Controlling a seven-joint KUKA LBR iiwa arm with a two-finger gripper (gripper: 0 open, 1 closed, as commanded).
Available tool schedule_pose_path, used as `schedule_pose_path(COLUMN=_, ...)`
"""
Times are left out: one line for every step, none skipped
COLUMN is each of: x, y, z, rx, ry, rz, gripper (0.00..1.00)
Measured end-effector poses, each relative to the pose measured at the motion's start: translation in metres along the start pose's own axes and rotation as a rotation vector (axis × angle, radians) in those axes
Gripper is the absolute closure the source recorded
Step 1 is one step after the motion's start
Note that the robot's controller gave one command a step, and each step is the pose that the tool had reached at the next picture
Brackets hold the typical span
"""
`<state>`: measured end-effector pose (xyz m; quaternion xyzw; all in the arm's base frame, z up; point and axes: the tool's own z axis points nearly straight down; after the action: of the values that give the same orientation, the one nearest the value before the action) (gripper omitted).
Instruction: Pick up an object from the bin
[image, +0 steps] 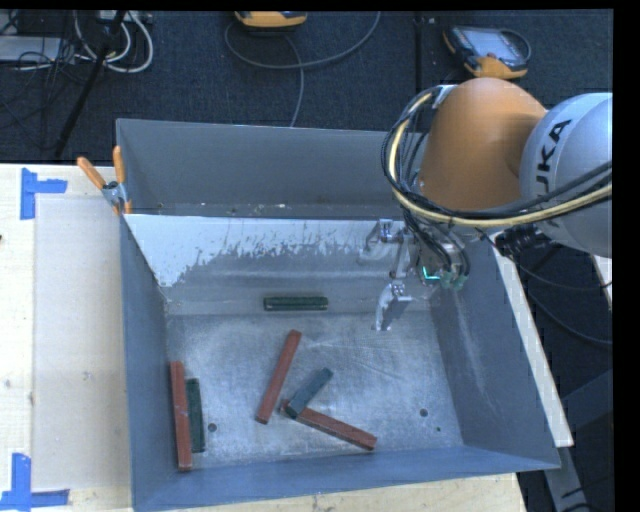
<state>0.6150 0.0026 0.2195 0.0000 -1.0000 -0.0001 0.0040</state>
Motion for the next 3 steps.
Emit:
schedule_pose_path(x=-0.001, y=0.0, z=-0.005, rx=0.0, ry=-0.008, rz=0.0, gripper=0.0)
schedule_pose_path(x=0.001, y=0.027, z=0.046, rx=0.001, ry=-0.014, rz=-0.016, gripper=0.0)
schedule_pose_path(x=-0.001, y=0.031, z=0.114, rx=-0.001, ry=-0.012, rz=0.004, gripper=0.0)
